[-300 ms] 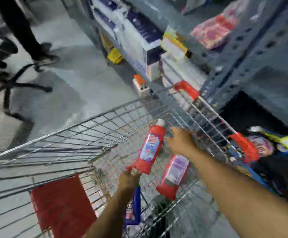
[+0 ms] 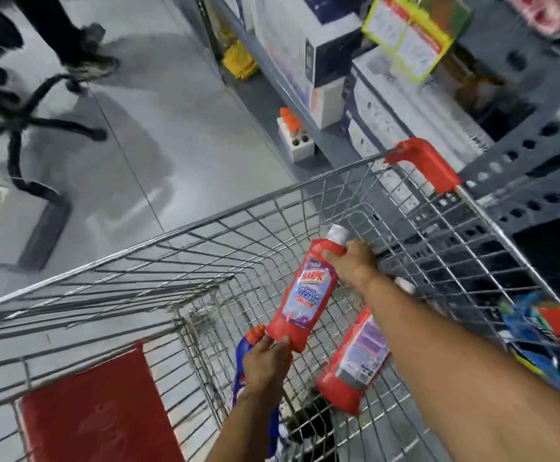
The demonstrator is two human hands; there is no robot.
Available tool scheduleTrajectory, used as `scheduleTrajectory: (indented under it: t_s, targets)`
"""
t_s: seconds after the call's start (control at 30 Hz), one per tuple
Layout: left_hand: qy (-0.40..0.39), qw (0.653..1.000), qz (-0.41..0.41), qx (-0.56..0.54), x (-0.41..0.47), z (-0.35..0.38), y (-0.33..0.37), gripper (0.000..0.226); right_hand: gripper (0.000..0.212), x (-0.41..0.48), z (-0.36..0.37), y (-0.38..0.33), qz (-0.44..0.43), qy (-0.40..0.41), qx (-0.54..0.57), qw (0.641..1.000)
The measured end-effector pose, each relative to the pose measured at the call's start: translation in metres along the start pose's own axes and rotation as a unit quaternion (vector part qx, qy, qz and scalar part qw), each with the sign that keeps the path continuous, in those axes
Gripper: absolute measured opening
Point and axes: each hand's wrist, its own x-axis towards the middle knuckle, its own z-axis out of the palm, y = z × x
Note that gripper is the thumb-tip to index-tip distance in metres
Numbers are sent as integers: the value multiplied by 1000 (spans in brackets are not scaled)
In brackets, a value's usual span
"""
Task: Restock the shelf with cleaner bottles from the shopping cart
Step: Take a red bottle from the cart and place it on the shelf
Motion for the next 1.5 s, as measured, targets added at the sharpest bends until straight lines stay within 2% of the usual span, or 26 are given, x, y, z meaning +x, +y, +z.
scheduleTrajectory:
  t_s: [0.03,0.13,0.17,0.23,0.3,0.33,0.4,0.43,0.53,0.63,0.7,0.77,0.9,1.03,1.13,1.27,1.4,1.47,1.5]
  targets:
    - [-15,996,27,87,3,2,-3,32,32,2,1,3,13,-3,31,999]
    - [6,983,55,177,-4,0,5,28,33,1,-1,5,22,-5,85,996]
    - [1,983,67,173,-5,2,2,26,33,-3,-2,2,12,0,87,996]
    - [-1,996,28,83,-19,10,4,17,34,-14,-9,-6,-11,8,84,996]
    - [13,994,35,102,-37,12,4,14,34,-33,-24,-16,-39,9,79,996]
    - [-6,995,48,90,-49,10,8,13,35,-44,-33,-21,-62,3,82,995]
    - [-15,995,90,40,-64,0,5,9,37,-70,-51,-31,-105,-7,91,990]
    - [-3,997,77,-13,-80,-4,12,9,37,-90,-65,-34,-130,-4,99,987]
    - [-84,985,90,-120,-123,-19,24,20,32,-153,-107,-42,-219,23,149,964]
    - [-152,966,159,-135,-189,-26,45,17,31,-228,-164,-46,-289,41,237,927]
    - [-171,953,210,-135,-235,-30,50,44,34,-280,-208,-44,-345,62,262,899]
    - [-225,937,254,-82,-283,-24,47,57,35,-333,-251,-33,-387,81,289,872]
    - [-297,894,335,33,-359,2,15,48,31,-423,-309,8,-439,108,282,846]
    - [-335,810,448,174,-404,56,-50,47,43,-507,-343,101,-445,197,239,840]
    - [-335,694,565,294,-436,120,-99,50,59,-555,-371,184,-412,303,205,835]
    - [-362,529,676,363,-498,213,-157,45,53,-611,-418,291,-340,417,244,807]
    - [-392,376,744,389,-551,299,-215,47,50,-652,-468,379,-300,504,265,765]
    - [-381,318,764,413,-569,336,-241,49,52,-662,-489,414,-285,532,270,750]
    - [-378,310,762,424,-578,352,-252,47,55,-666,-498,431,-280,539,268,747]
